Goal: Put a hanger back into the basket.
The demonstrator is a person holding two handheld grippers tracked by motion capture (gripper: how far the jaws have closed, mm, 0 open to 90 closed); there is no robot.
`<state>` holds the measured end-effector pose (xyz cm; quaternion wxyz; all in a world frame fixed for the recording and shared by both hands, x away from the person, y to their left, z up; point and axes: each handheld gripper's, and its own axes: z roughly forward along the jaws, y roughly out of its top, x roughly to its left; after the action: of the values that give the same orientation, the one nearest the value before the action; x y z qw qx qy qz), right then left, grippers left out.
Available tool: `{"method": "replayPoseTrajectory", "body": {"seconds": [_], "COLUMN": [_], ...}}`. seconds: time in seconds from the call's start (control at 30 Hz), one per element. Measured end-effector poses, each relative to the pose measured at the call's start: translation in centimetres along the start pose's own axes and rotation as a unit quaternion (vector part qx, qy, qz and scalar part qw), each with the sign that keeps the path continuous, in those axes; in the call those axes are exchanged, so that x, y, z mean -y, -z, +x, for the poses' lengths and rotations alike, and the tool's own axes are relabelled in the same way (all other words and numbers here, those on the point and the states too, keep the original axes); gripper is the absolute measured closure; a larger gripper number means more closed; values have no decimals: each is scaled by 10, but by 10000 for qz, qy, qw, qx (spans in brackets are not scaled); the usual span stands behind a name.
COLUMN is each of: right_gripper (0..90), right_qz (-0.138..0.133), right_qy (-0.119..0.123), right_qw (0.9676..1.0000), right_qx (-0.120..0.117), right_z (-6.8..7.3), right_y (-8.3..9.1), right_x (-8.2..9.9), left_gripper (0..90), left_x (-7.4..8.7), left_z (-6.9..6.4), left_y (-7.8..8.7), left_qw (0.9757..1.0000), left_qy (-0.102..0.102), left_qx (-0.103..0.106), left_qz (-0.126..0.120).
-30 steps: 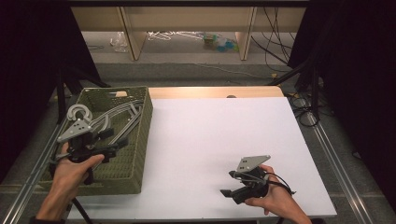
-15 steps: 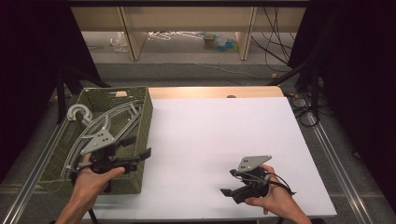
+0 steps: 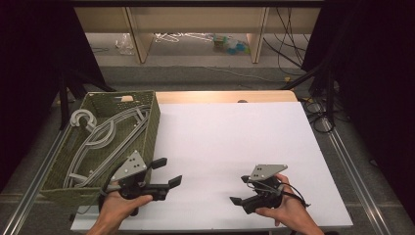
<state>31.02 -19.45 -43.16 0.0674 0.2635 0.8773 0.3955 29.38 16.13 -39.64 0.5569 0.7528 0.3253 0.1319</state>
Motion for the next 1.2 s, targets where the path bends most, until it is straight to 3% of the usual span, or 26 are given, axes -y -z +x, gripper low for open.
{"method": "replayPoseTrajectory", "body": {"seconds": [0.27, 0.33, 0.53, 0.67, 0.87, 1.2], "right_gripper": [221, 221, 211, 203, 200, 199], "right_qz": [-264, -387, -574, -570, -575, -647], "right_qy": [-102, -113, -169, -201, -204, -186], "right_qw": [9996, 9992, 9982, 9981, 9981, 9976], "right_qx": [74, 55, 103, 85, 85, 134], "right_z": [5, 7, 13, 17, 18, 18], "right_y": [4, 6, 11, 14, 15, 15], "right_x": [3, 4, 11, 18, 23, 23], "left_gripper": [216, 210, 202, 199, 195, 195], "left_x": [21, 26, 33, 34, 35, 35], "left_z": [-12, -17, -22, -20, -19, -19], "left_y": [-8, -10, -12, -11, -12, -13], "left_qw": [9995, 9997, 9991, 9987, 9992, 9991], "left_qy": [-313, -231, -413, -499, -399, -409], "left_qx": [-64, -11, 71, 2, 3, 13], "left_qz": [65, 66, 75, 59, 73, 55]}}
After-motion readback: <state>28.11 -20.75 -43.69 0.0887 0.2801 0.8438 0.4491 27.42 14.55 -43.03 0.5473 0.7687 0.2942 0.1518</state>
